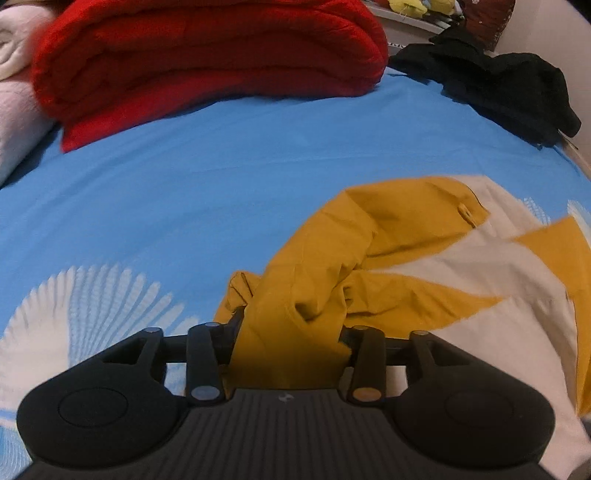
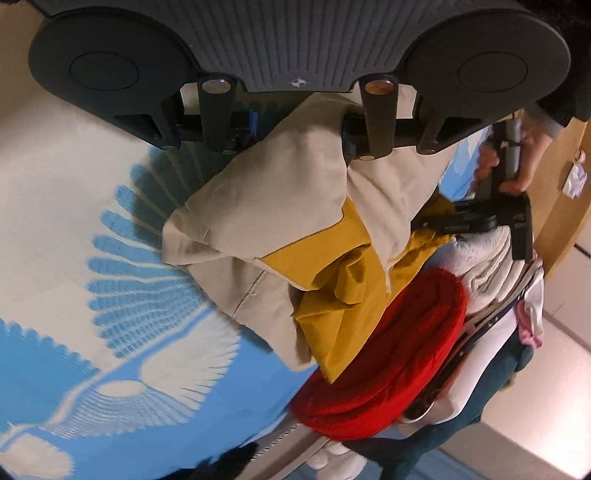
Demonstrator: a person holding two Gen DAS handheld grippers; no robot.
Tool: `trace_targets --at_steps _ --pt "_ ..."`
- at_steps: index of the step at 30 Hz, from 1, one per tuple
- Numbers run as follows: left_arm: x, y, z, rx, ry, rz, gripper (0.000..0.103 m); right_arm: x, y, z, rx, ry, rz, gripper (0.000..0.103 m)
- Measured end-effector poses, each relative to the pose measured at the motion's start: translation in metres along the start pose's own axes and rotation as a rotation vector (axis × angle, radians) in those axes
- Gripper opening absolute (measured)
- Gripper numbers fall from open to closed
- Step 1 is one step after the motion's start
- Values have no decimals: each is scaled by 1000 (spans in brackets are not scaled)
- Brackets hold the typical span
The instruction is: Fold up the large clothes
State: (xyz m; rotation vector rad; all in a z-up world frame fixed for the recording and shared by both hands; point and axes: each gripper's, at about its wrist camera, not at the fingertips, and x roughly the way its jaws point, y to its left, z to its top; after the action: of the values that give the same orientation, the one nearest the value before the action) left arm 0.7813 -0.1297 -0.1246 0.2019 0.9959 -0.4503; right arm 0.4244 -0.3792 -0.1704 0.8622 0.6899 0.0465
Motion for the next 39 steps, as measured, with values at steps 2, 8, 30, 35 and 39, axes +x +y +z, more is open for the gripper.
trace_targets --at_steps 2,8,30,35,39 --pt "4 5 8 -42 -5 8 71 -1 2 -4 2 -14 -7 37" --pt "-28 53 1 -248 -141 94 101 -18 -7 9 11 -20 -77 82" --pt "-268 -150 -296 -188 -357 243 103 -135 131 -98 -628 -325 -385 102" --pt "-266 -167 -332 -143 -329 262 103 -136 140 -148 -695 -381 -409 102" --pt "-258 -166 -335 -147 -338 272 103 -124 137 -154 -688 -323 -425 102"
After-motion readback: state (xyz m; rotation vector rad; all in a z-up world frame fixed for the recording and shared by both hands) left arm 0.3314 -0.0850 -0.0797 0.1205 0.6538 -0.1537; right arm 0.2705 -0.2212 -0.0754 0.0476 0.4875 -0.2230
